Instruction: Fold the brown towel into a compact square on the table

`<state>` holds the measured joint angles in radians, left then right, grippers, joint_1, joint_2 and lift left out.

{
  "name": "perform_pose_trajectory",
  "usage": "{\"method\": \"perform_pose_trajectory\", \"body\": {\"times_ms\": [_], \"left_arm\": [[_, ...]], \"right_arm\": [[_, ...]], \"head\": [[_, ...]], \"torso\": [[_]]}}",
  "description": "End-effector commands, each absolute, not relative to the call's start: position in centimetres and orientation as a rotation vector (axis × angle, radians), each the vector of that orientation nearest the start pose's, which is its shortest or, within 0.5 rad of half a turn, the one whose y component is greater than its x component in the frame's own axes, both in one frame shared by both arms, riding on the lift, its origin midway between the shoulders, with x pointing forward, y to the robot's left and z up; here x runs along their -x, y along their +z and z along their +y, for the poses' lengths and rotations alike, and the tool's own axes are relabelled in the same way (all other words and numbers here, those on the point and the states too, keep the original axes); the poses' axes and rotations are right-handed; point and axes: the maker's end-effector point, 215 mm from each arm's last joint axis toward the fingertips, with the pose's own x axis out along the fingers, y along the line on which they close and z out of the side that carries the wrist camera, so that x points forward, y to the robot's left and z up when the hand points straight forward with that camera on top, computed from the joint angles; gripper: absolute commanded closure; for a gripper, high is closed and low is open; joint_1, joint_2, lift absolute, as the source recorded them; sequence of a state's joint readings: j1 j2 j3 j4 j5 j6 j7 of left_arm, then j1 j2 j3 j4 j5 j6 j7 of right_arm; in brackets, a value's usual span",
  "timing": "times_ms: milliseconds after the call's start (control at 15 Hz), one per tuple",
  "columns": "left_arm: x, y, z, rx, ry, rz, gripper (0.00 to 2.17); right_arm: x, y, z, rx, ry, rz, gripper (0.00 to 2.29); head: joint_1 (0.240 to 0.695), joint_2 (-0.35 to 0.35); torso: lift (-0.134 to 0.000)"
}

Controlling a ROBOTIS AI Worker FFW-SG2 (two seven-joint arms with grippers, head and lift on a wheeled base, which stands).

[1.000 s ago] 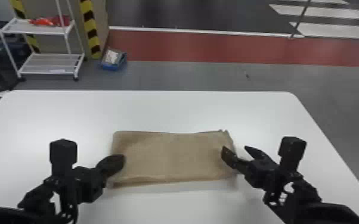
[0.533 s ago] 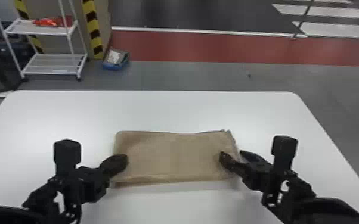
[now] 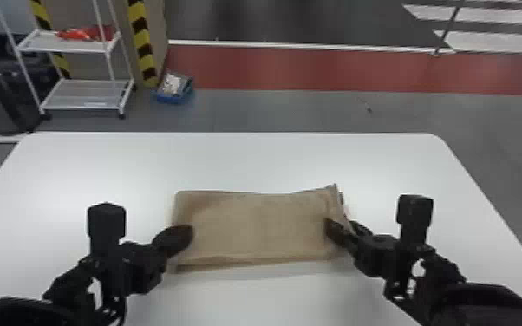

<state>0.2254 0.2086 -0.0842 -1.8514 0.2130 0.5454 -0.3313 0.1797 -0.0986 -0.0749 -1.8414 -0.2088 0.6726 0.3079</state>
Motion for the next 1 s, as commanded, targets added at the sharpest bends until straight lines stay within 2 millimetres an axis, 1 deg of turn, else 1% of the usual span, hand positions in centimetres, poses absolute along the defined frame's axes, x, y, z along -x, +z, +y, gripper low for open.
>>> {"method": "perform_pose_trajectory", "body": {"times_ms": [0, 200, 267, 333, 467, 600, 667, 733, 800, 867, 933], "left_arm": [[-46.8, -46.9, 15.0, 0.076, -0.468, 0.512, 2.13], [-46.7, -47.0, 14.8, 0.077, -0.474, 0.514, 2.13], [-46.6, -46.9, 14.5, 0.077, -0.479, 0.512, 2.13], [-46.6, -46.8, 14.1, 0.076, -0.486, 0.512, 2.13], [-46.3, -46.6, 13.2, 0.076, -0.502, 0.511, 2.13], [-46.1, -46.4, 12.4, 0.076, -0.516, 0.509, 2.13], [-45.8, -46.4, 11.6, 0.075, -0.530, 0.510, 2.13], [-45.4, -46.5, 10.8, 0.076, -0.544, 0.517, 2.13], [-45.1, -46.5, 10.1, 0.078, -0.557, 0.517, 2.13], [-44.8, -46.6, 9.4, 0.077, -0.567, 0.522, 2.13], [-44.8, -46.4, 9.2, 0.059, -0.568, 0.517, 2.13]], "right_arm": [[-49.2, -45.7, -20.0, -0.199, 0.307, 0.531, 1.19], [-49.2, -42.5, -18.5, -0.231, 0.351, 0.471, 1.21], [-49.3, -41.0, -17.9, -0.244, 0.368, 0.447, 1.21], [-49.2, -40.1, -17.2, -0.263, 0.392, 0.441, 1.21], [-48.3, -39.1, -15.1, -0.301, 0.453, 0.465, 1.21], [-47.9, -38.1, -12.7, -0.302, 0.499, 0.482, 1.21], [-47.9, -37.3, -11.4, -0.292, 0.523, 0.483, 1.21], [-47.6, -37.1, -9.9, -0.289, 0.547, 0.493, 1.21], [-47.5, -36.4, -8.7, -0.282, 0.565, 0.484, 1.21], [-47.2, -36.0, -7.2, -0.282, 0.591, 0.493, 1.21], [-46.9, -35.5, -6.0, -0.284, 0.610, 0.494, 1.21]], "head": [[0.695, -0.064], [0.695, -0.055], [0.695, -0.051], [0.695, -0.047], [0.695, -0.040], [0.695, -0.025], [0.695, -0.019], [0.695, -0.013], [0.695, -0.007], [0.695, 0.005], [0.695, 0.012]], "torso": [[-0.123], [-0.123], [-0.123], [-0.123], [-0.123], [-0.123], [-0.123], [-0.123], [-0.123], [-0.123], [-0.123]]}}
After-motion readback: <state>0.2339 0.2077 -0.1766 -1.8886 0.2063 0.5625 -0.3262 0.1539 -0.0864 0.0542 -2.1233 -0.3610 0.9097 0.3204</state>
